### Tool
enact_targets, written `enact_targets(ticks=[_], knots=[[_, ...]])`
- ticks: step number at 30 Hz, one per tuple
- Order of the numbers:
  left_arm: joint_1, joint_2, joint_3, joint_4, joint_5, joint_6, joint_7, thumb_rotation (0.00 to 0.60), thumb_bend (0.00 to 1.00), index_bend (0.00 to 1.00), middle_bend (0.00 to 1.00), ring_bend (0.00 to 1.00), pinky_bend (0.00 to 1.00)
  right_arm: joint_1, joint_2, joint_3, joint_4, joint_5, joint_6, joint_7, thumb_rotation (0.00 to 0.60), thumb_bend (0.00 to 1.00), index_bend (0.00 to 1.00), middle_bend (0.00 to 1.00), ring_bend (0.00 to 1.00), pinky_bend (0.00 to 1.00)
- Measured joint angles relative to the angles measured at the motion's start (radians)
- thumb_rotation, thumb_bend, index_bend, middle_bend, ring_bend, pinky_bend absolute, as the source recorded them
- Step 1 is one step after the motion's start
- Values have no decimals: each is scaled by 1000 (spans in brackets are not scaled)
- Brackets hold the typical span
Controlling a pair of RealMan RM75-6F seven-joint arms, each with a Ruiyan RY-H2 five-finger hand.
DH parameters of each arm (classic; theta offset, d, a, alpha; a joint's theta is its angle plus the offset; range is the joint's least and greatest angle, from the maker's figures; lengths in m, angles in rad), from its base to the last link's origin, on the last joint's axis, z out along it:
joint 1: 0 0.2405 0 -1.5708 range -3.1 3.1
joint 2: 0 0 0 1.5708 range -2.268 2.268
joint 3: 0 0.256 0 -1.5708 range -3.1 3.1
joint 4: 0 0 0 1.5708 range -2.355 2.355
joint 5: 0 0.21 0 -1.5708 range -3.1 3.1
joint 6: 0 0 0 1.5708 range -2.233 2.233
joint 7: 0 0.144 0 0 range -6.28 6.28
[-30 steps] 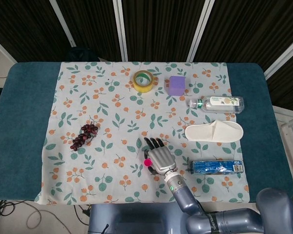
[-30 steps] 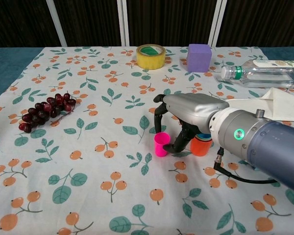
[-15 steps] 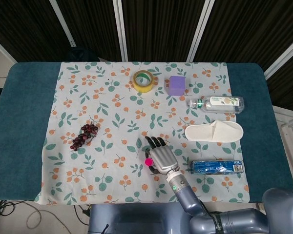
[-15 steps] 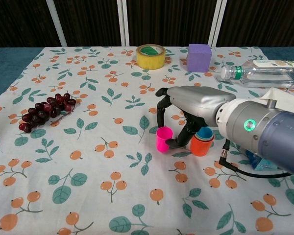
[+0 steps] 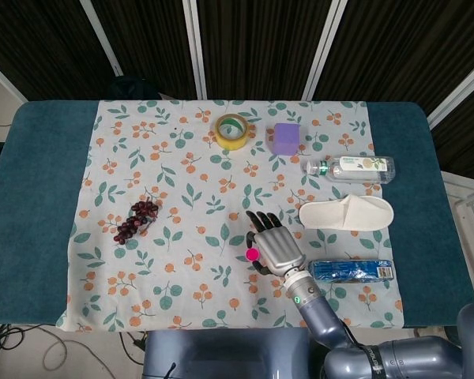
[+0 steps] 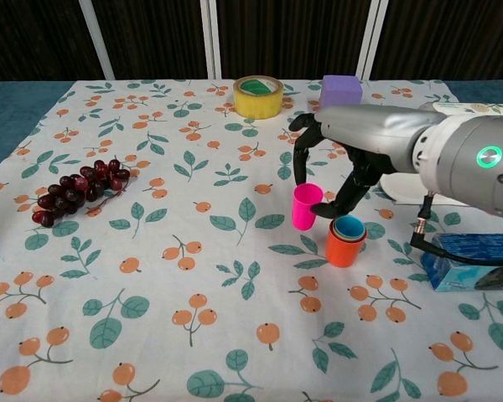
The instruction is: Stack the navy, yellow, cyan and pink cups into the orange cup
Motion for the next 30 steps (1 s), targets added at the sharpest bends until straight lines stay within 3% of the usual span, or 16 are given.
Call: enact_targets(ticks=[19, 30], knots=[[-2, -7, 1, 4, 0, 0, 14, 600, 767, 152, 11, 0, 0, -20, 95, -14, -28, 5, 4, 56, 600, 400, 511, 0, 35, 112], [-3, -9, 1, 5, -1, 0, 19, 600, 766, 152, 11, 0, 0, -41, 125, -48, -34, -12, -3, 89, 600, 401, 524, 0, 35, 117]])
